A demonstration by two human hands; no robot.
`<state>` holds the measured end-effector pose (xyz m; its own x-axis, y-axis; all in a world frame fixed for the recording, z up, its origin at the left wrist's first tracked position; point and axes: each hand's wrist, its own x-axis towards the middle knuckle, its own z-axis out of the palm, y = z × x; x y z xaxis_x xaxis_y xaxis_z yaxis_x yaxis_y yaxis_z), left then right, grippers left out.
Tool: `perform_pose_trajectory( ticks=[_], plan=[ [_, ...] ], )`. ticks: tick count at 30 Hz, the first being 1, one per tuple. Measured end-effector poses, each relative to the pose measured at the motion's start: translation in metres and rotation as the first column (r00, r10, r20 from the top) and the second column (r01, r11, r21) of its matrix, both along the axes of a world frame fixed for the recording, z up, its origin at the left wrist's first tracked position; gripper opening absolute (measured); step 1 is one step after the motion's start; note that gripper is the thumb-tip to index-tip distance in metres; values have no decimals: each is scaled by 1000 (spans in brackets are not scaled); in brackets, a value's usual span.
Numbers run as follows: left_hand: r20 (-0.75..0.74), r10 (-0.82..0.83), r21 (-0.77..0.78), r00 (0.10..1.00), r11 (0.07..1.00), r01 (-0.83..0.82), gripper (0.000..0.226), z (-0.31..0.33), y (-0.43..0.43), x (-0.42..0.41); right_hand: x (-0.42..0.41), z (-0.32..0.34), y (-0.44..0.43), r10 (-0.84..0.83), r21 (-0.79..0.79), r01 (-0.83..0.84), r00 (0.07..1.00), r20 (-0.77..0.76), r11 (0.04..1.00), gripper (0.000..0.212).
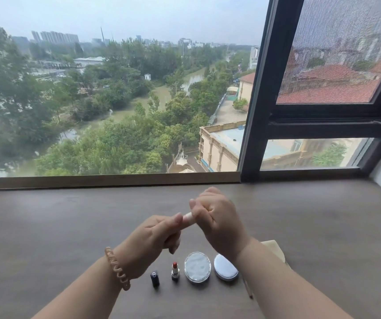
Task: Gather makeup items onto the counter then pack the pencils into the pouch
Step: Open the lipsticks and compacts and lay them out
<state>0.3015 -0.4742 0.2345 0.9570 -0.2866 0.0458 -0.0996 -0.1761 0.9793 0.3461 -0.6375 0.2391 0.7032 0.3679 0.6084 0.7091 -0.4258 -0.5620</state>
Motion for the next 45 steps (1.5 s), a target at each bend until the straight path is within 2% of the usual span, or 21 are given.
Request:
perform_pose_trajectory(
  ticks=[2,3,4,5,6,7,8,9,10,11,13,15,17,19,22,28,31,33,38,42,45],
  plan=[
    [137,55,283,989,955,-93,61,6,4,2,3,3,-3,-68,-177,36,981,-181,984,54],
    [297,15,508,955,844,-172,60,9,9,3,2,6,-3,-127,-239,42,927,-352,970,63],
    [480,-74,675,874,667,-314,62,11,13,5,0,7,-1,-172,-232,51,825,-539,971,70],
    [583,-175,736,794,529,-423,61,11,16,5,-2,6,1,-165,-174,56,679,-715,983,74],
    [628,-236,745,742,459,-484,59,12,17,4,-4,5,3,-106,-85,64,536,-838,994,74],
    [632,-263,752,729,438,-493,57,12,15,3,-7,3,7,-39,-1,81,460,-887,997,69],
    [626,-239,750,742,445,-489,58,13,12,3,-8,0,11,7,61,105,457,-890,993,62],
    [587,-172,738,791,515,-436,63,15,9,3,-10,-4,14,7,91,124,552,-834,988,57],
    [450,-62,689,891,659,-302,70,17,7,1,-11,-8,15,-29,103,145,700,-713,984,53],
    [258,38,517,966,839,-171,68,20,5,-1,-12,-10,14,-70,107,150,840,-538,983,50],
    [-50,97,218,994,972,-84,42,23,4,-4,-12,-12,10,-85,94,114,959,-272,989,43],
    [-97,122,185,988,977,-102,51,16,8,-3,-11,-11,8,-78,30,91,950,-303,995,45],
    [-62,174,280,983,948,-151,57,9,12,-1,-8,-11,7,-82,-58,63,898,-432,996,53],
    [-47,192,333,980,928,-166,62,3,15,1,-6,-12,7,-36,-65,1,841,-539,998,39],
    [-59,188,318,980,935,-160,54,-2,19,3,-4,-17,4,133,112,-80,766,-629,990,9],
    [20,216,344,976,915,-209,24,0,24,7,-9,-15,11,151,126,-87,692,-706,988,35],
    [123,179,457,976,863,-216,25,-2,28,10,-8,-19,19,118,182,36,636,-763,983,56],
    [151,169,465,974,858,-220,31,-2,29,10,-8,-23,22,135,214,61,605,-785,975,54],
    [-47,206,294,977,938,-183,47,-3,36,6,-10,-13,19,164,121,-111,674,-720,986,25],
    [10,168,363,986,918,-160,43,-8,33,8,-5,-9,30,60,97,27,614,-787,995,52],
    [-31,210,307,977,932,-191,41,-6,25,10,-5,-19,40,-59,8,84,758,-650,996,49]
  ],
)
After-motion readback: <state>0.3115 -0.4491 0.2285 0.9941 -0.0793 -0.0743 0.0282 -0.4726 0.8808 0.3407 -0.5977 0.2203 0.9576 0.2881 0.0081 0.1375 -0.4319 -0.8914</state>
